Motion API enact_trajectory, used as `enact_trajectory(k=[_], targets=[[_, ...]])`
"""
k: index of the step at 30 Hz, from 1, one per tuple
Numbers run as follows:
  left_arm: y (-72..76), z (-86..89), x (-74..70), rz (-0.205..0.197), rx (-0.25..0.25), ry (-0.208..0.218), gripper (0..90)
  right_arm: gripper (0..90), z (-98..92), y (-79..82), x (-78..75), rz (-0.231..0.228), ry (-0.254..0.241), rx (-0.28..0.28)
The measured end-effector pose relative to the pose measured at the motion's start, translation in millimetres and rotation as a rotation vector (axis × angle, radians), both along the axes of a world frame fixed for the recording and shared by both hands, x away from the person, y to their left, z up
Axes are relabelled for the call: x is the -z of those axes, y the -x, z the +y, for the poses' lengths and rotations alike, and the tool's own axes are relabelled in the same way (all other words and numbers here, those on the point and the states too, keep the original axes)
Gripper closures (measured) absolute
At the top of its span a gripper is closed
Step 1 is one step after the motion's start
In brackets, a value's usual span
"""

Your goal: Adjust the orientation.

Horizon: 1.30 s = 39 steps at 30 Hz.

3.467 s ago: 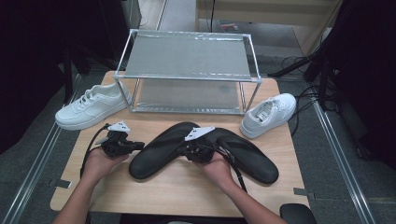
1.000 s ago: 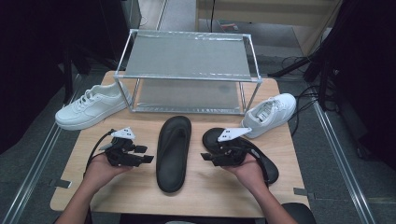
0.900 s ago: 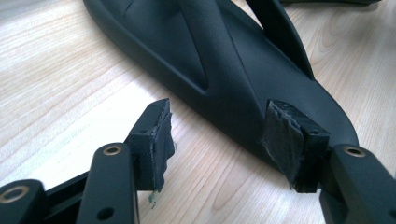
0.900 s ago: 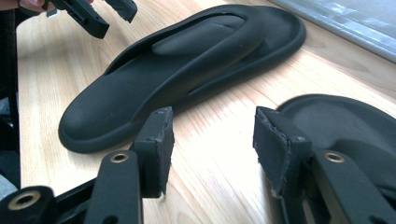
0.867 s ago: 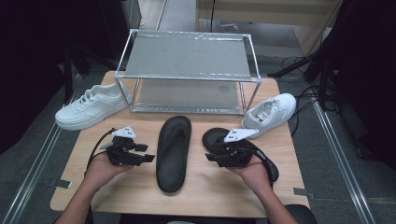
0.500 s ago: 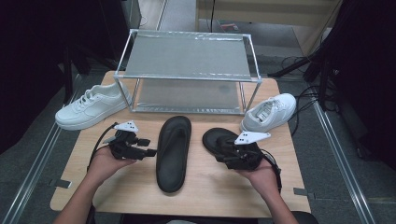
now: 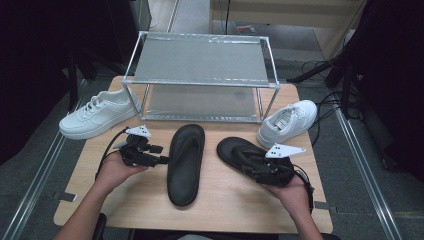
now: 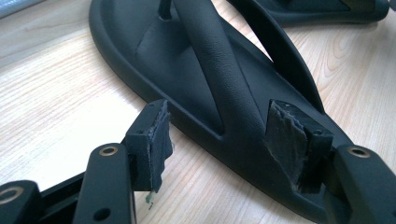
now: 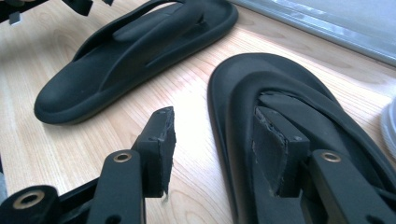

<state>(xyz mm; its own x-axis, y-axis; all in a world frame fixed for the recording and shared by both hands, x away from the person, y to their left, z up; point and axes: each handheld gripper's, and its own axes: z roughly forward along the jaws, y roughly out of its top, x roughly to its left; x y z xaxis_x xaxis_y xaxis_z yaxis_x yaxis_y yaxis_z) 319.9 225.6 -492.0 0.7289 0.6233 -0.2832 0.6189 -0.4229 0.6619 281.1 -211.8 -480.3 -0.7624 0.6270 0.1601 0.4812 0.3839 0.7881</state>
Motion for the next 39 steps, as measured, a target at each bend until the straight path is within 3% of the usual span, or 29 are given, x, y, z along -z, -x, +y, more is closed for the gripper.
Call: enact_trajectory(k=[7, 10, 19, 27, 39], targets=[[-4.8, 2.0, 1.3, -0.004, -0.011, 0.017, 40.4, 51.2, -10.7, 1.6, 3.8, -0.002, 0.005, 0.032], [-8.0, 0.3, -0.3, -0.006, -0.004, 0.005, 40.3, 51.3, -13.0, 2.5, 4.6, 0.006, 0.003, 0.043], [-19.3, -6.7, 0.4, -0.011, 0.015, 0.025, 40.1, 52.3, -20.5, 7.9, 14.5, 0.027, 0.030, 0.073], [-21.9, -6.5, 1.5, -0.014, 0.009, 0.051, 39.5, 58.2, -12.9, 2.3, 24.3, 0.040, 0.065, 0.049], [-21.8, -7.7, 2.4, -0.015, 0.014, 0.044, 38.8, 70.0, -2.2, -11.8, 31.2, 0.053, 0.056, -0.002]])
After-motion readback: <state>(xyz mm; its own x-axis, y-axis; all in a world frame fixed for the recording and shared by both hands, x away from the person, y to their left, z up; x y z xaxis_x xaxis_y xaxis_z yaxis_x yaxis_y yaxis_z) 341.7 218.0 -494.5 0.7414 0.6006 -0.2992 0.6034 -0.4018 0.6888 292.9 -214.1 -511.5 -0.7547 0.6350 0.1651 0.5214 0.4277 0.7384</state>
